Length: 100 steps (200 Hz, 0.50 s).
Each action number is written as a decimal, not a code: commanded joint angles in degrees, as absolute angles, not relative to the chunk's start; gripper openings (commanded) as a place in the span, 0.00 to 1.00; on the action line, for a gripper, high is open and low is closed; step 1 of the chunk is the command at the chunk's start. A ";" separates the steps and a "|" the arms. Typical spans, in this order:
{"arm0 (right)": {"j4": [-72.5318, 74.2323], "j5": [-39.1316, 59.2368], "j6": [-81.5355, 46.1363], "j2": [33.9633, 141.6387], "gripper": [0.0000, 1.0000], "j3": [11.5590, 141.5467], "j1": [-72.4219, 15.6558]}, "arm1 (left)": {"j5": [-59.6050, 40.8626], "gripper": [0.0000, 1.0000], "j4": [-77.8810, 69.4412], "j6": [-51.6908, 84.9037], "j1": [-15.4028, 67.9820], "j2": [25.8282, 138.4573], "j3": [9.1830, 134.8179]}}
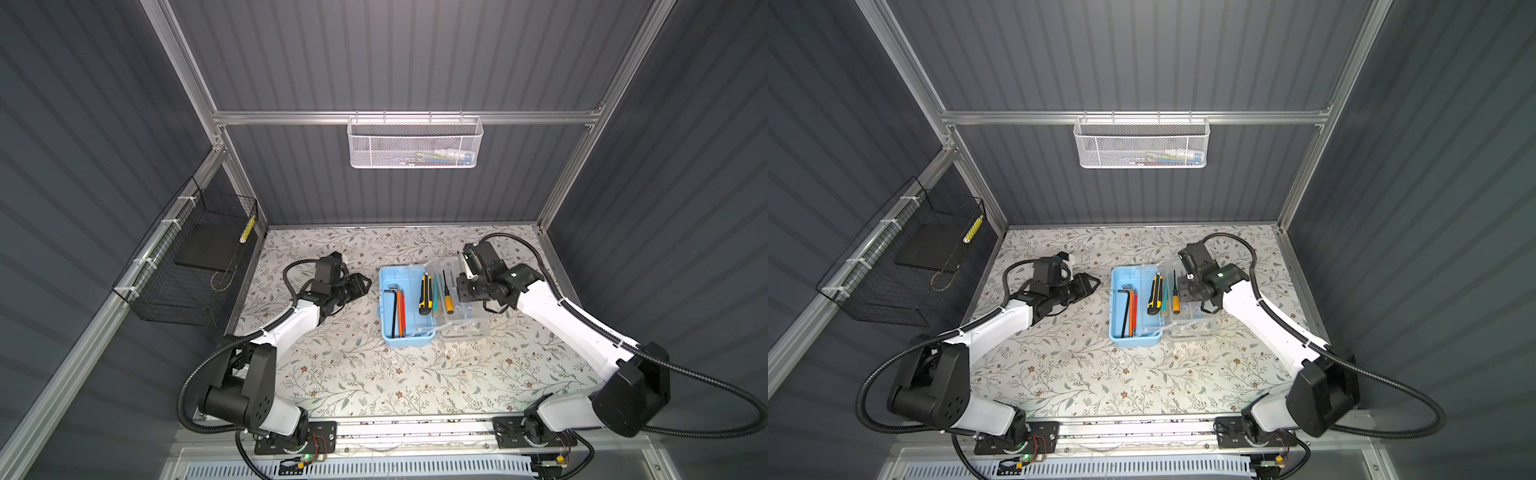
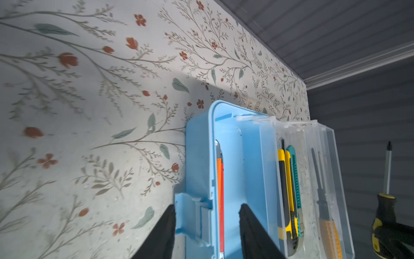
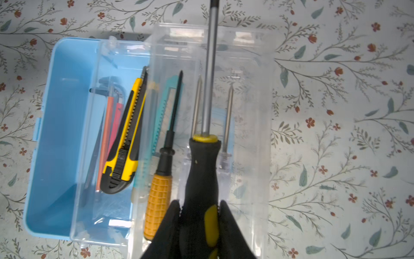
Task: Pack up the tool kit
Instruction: 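Carry the black-and-yellow screwdriver into the clear compartment while the left gripper moves beside the box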
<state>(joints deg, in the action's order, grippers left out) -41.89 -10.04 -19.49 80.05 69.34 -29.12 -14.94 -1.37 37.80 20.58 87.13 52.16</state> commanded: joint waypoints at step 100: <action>-39.49 -11.14 -20.04 80.43 0.07 62.29 -24.77 | -12.12 0.48 1.92 33.15 24.87 94.58 60.56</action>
<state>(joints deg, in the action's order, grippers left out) -40.58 -10.50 -19.73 80.51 63.00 -25.15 -13.58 -0.47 35.05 24.82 95.09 59.22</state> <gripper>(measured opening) 0.264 0.479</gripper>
